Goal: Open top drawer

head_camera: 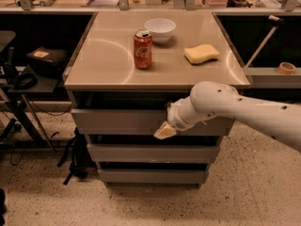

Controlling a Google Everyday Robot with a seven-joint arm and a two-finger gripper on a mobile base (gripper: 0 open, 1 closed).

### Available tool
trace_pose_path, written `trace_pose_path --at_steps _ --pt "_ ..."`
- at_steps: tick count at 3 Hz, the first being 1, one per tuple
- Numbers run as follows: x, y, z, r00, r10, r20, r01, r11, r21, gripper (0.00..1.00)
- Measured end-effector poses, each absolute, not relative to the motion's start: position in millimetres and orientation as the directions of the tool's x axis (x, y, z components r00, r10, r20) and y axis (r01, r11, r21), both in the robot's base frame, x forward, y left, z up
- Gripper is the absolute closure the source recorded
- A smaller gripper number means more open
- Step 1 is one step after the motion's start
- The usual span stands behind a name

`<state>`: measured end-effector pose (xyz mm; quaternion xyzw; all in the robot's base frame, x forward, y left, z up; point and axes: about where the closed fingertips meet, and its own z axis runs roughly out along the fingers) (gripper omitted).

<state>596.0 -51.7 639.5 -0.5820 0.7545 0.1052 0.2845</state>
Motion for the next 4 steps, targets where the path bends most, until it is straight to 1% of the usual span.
trace_pose_path --at_steps 2,3,4 --pt "596 -52 640 -0.161 -0.818 -0.552 -0.938 0.300 -0.173 0.88" --pt "596 -51 648 -0.161 -0.818 -0.552 -0.938 0.300 -0.173 1.00" --pt "596 -51 657 -0.161 -0.818 -0.552 -0.938 0.300 -0.173 1.00"
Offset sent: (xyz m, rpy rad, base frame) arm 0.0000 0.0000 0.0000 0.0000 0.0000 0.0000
